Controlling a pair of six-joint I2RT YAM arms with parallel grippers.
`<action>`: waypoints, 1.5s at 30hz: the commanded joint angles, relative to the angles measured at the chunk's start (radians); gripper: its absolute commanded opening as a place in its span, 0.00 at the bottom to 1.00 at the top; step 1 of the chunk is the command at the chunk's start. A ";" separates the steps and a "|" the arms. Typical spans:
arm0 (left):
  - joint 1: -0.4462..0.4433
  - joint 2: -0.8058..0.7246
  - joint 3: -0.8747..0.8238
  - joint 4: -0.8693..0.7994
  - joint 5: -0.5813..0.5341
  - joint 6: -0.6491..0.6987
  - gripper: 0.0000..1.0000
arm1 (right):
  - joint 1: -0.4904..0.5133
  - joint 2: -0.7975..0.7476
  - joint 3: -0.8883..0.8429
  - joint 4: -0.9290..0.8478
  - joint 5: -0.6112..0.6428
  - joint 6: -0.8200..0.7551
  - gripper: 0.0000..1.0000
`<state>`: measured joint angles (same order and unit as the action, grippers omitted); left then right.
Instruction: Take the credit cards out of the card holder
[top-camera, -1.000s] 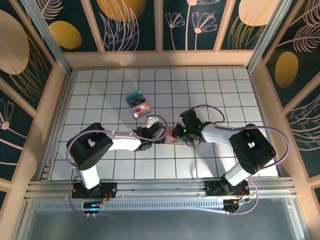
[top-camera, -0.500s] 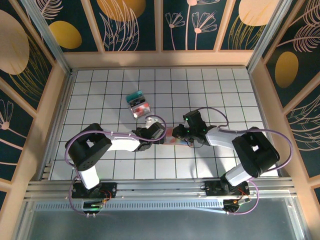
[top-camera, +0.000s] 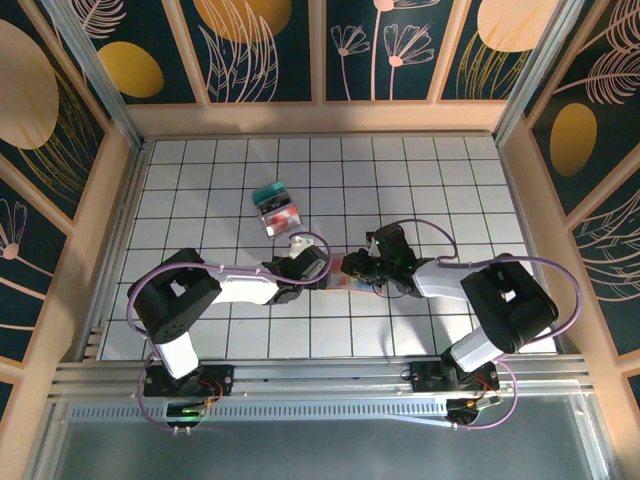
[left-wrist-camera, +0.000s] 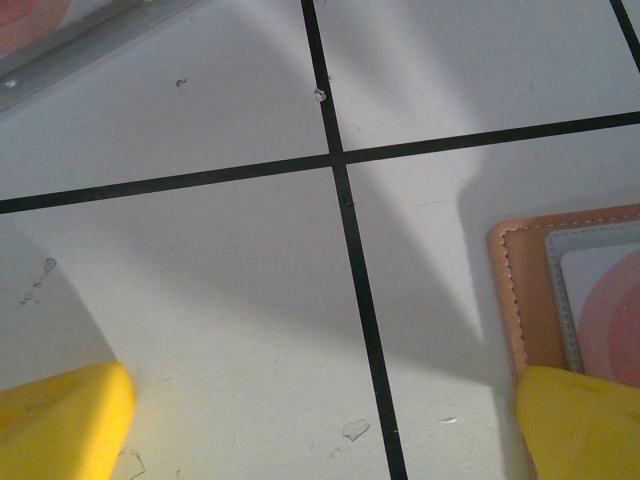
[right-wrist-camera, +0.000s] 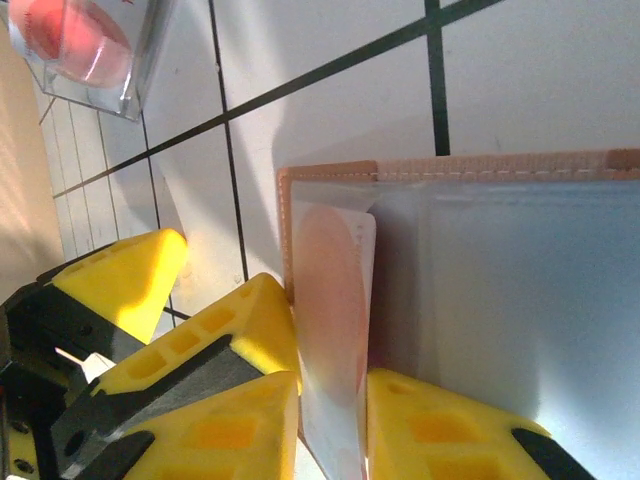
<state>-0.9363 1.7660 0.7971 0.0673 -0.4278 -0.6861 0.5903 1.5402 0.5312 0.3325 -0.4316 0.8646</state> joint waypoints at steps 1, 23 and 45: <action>-0.028 0.012 -0.035 -0.106 0.106 -0.047 0.99 | 0.009 0.027 0.016 0.102 -0.067 0.009 0.24; -0.028 0.058 -0.002 -0.196 0.045 -0.124 0.99 | -0.070 -0.087 -0.017 -0.001 -0.089 -0.055 0.13; -0.027 0.074 -0.016 -0.198 0.043 -0.132 0.99 | -0.106 -0.109 -0.008 -0.138 -0.008 -0.087 0.06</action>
<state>-0.9516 1.7885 0.8307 0.0116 -0.4736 -0.7647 0.4942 1.4570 0.5243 0.2352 -0.4732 0.8005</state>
